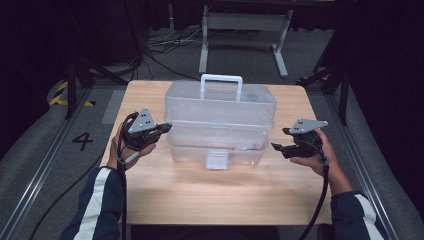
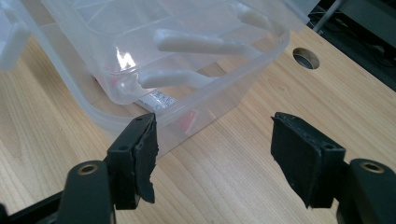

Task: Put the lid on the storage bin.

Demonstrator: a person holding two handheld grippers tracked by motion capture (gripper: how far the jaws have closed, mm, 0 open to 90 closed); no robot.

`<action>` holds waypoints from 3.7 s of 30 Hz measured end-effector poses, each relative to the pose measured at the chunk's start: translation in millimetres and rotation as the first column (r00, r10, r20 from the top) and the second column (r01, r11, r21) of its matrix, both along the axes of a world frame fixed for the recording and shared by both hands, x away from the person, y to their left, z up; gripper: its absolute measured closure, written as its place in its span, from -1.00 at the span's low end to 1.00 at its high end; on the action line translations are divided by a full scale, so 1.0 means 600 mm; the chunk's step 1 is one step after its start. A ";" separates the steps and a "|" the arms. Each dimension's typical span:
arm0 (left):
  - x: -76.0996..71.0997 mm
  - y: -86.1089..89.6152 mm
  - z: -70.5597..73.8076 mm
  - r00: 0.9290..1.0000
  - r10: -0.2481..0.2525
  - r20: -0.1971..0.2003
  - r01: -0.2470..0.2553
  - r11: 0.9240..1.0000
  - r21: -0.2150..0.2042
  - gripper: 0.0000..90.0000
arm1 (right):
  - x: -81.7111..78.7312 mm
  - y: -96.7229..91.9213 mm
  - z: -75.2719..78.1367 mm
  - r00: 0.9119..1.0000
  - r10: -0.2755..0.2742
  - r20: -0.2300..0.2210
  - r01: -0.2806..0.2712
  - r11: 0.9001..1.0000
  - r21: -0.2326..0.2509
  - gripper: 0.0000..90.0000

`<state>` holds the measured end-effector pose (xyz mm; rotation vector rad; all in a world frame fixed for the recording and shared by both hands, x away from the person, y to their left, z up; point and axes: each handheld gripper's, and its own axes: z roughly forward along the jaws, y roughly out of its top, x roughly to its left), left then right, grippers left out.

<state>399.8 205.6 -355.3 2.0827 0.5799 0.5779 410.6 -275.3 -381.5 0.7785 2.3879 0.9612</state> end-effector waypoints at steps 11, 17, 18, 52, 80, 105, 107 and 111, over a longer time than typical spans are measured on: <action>-0.010 -0.001 -0.011 1.000 -0.001 -0.015 0.001 0.999 0.032 1.00 | -0.004 0.002 -0.007 1.000 0.010 -0.008 -0.010 1.000 -0.009 -0.29; -0.014 0.006 -0.014 0.999 -0.020 -0.025 0.021 0.999 0.032 1.00 | -0.005 0.001 -0.012 1.000 0.005 -0.009 -0.005 1.000 -0.010 -0.29; -0.014 0.008 -0.014 0.999 -0.022 -0.027 0.023 0.999 0.032 1.00 | -0.004 0.002 -0.013 1.000 0.005 -0.010 -0.006 1.000 -0.012 -0.29; -0.021 0.002 -0.062 0.996 -0.009 -0.091 0.020 0.992 0.125 1.00 | -0.006 0.006 -0.020 1.000 0.019 -0.009 -0.019 1.000 -0.020 -0.28; -0.027 0.008 -0.075 0.993 -0.013 -0.118 0.032 0.988 0.153 1.00 | -0.009 0.012 -0.025 0.999 0.032 -0.022 -0.033 0.999 -0.033 -0.29; -0.040 0.020 -0.095 0.992 0.035 -0.118 -0.008 0.975 0.222 0.58 | -0.021 0.007 -0.028 1.000 0.025 -0.013 -0.026 0.996 -0.082 -0.29; -0.043 0.022 -0.099 0.992 0.055 -0.111 -0.027 0.971 0.240 0.48 | -0.022 0.005 -0.030 1.000 0.020 -0.010 -0.021 0.995 -0.098 -0.29; -0.049 0.029 -0.109 0.991 0.073 -0.115 -0.041 0.965 0.257 0.32 | -0.026 -0.001 -0.033 1.000 0.009 -0.011 -0.011 0.993 -0.116 -0.29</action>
